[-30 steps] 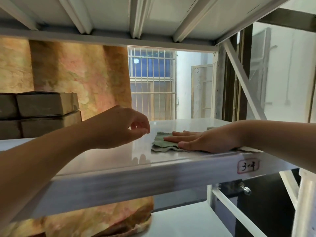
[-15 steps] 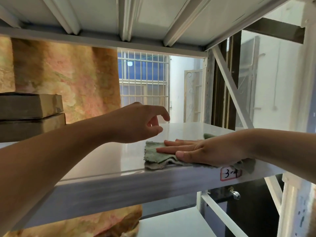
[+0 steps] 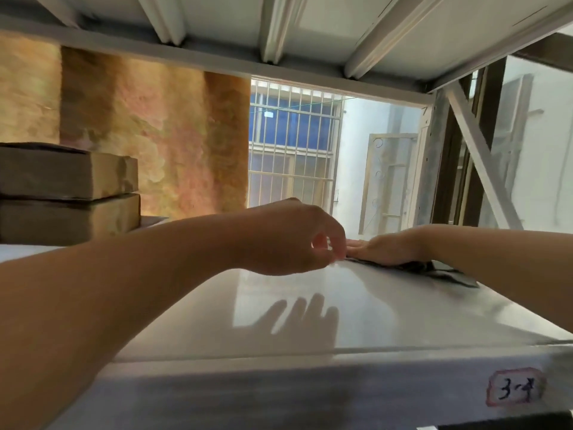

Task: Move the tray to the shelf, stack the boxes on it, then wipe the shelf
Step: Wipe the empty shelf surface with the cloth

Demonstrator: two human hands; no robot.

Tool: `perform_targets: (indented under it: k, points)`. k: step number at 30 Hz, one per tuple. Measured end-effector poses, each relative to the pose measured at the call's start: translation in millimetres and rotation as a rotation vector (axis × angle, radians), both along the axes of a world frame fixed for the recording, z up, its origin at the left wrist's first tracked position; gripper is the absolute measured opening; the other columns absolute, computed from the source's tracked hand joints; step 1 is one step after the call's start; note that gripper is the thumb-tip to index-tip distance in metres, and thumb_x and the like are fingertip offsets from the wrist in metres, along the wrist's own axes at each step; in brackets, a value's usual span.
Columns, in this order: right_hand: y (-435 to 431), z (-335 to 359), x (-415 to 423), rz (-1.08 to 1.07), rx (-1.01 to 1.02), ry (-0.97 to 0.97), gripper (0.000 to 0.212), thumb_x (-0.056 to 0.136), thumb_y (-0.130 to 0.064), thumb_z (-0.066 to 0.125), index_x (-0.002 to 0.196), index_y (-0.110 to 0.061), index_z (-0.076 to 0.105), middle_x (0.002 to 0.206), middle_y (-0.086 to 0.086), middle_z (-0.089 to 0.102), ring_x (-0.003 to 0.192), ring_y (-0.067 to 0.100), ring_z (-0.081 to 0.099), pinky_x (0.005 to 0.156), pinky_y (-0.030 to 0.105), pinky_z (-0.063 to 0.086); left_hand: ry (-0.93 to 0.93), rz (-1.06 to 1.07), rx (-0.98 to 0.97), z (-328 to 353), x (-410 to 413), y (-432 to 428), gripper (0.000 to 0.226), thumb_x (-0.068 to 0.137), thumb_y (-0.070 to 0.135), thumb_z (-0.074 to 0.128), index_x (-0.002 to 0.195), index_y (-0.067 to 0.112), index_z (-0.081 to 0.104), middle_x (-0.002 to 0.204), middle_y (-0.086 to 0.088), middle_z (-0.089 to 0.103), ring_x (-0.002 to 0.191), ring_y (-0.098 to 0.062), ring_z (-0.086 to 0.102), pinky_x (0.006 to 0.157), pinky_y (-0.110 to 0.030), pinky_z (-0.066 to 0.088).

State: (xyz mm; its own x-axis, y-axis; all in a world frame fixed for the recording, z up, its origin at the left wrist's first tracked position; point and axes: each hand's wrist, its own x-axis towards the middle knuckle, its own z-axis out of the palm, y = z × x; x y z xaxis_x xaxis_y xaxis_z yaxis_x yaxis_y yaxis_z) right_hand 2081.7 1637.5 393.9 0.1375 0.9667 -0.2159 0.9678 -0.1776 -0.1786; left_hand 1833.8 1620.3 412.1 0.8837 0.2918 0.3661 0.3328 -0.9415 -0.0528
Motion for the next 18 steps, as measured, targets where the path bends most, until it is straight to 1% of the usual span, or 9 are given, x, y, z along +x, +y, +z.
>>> perform_targets:
  k: [2, 3, 5, 7, 10, 13, 18]
  points:
    - [14, 2, 3, -0.098, 0.0, 0.017, 0.068, 0.085, -0.076, 0.017, 0.147, -0.048, 0.014, 0.156, -0.013, 0.019, 0.144, 0.016, 0.02, 0.119, 0.045, 0.013, -0.014, -0.011, -0.034, -2, -1, 2, 0.021, 0.093, 0.027, 0.051, 0.107, 0.032, 0.067, 0.074, 0.028, 0.048, 0.076, 0.005, 0.054, 0.068, -0.002, 0.034]
    - [21, 2, 5, -0.139, 0.01, 0.02, 0.069, 0.087, -0.073, 0.018, 0.148, -0.042, 0.017, 0.155, -0.009, 0.023, 0.143, 0.018, 0.023, 0.118, 0.043, 0.016, -0.008, -0.012, -0.04, -3, -2, 3, 0.021, 0.093, 0.028, 0.051, 0.106, 0.034, 0.067, 0.074, 0.028, 0.05, 0.076, 0.006, 0.054, 0.068, -0.003, 0.035]
    - [34, 3, 11, -0.187, 0.098, -0.004, 0.068, 0.092, -0.065, 0.024, 0.148, -0.026, 0.029, 0.153, 0.0, 0.031, 0.141, 0.023, 0.028, 0.116, 0.038, 0.021, 0.019, -0.007, -0.029, -5, -4, 5, 0.02, 0.093, 0.03, 0.052, 0.105, 0.036, 0.066, 0.074, 0.027, 0.05, 0.075, 0.007, 0.054, 0.069, -0.003, 0.036]
    - [45, 5, 18, -0.213, 0.139, -0.008, 0.066, 0.094, -0.059, 0.029, 0.145, -0.018, 0.036, 0.152, 0.005, 0.033, 0.14, 0.025, 0.029, 0.115, 0.036, 0.022, 0.034, 0.003, -0.026, -6, -5, 9, 0.019, 0.093, 0.031, 0.052, 0.106, 0.036, 0.066, 0.074, 0.027, 0.049, 0.075, 0.005, 0.055, 0.066, -0.002, 0.036]
    - [59, 8, 21, -0.259, 0.097, -0.018, 0.062, 0.097, -0.054, 0.026, 0.145, -0.015, 0.036, 0.151, 0.007, 0.034, 0.14, 0.027, 0.03, 0.114, 0.038, 0.024, 0.017, 0.034, -0.055, -8, -7, 15, 0.018, 0.091, 0.033, 0.053, 0.104, 0.037, 0.066, 0.077, 0.024, 0.054, 0.077, 0.002, 0.057, 0.062, -0.003, 0.035]
    - [71, 9, 24, -0.291, 0.101, -0.007, 0.061, 0.098, -0.051, 0.025, 0.143, -0.012, 0.037, 0.15, 0.01, 0.037, 0.138, 0.029, 0.033, 0.113, 0.039, 0.026, 0.008, 0.046, -0.061, -8, -8, 21, 0.018, 0.091, 0.034, 0.054, 0.103, 0.038, 0.066, 0.074, 0.025, 0.053, 0.074, 0.003, 0.056, 0.062, -0.005, 0.035]
    - [62, 10, 18, -0.296, 0.103, -0.005, 0.06, 0.099, -0.05, 0.02, 0.146, -0.014, 0.033, 0.153, 0.009, 0.03, 0.141, 0.029, 0.026, 0.115, 0.04, 0.02, -0.013, 0.048, -0.056, -6, -8, 25, 0.016, 0.089, 0.037, 0.054, 0.1, 0.041, 0.066, 0.074, 0.025, 0.055, 0.072, 0.007, 0.055, 0.06, -0.005, 0.034]
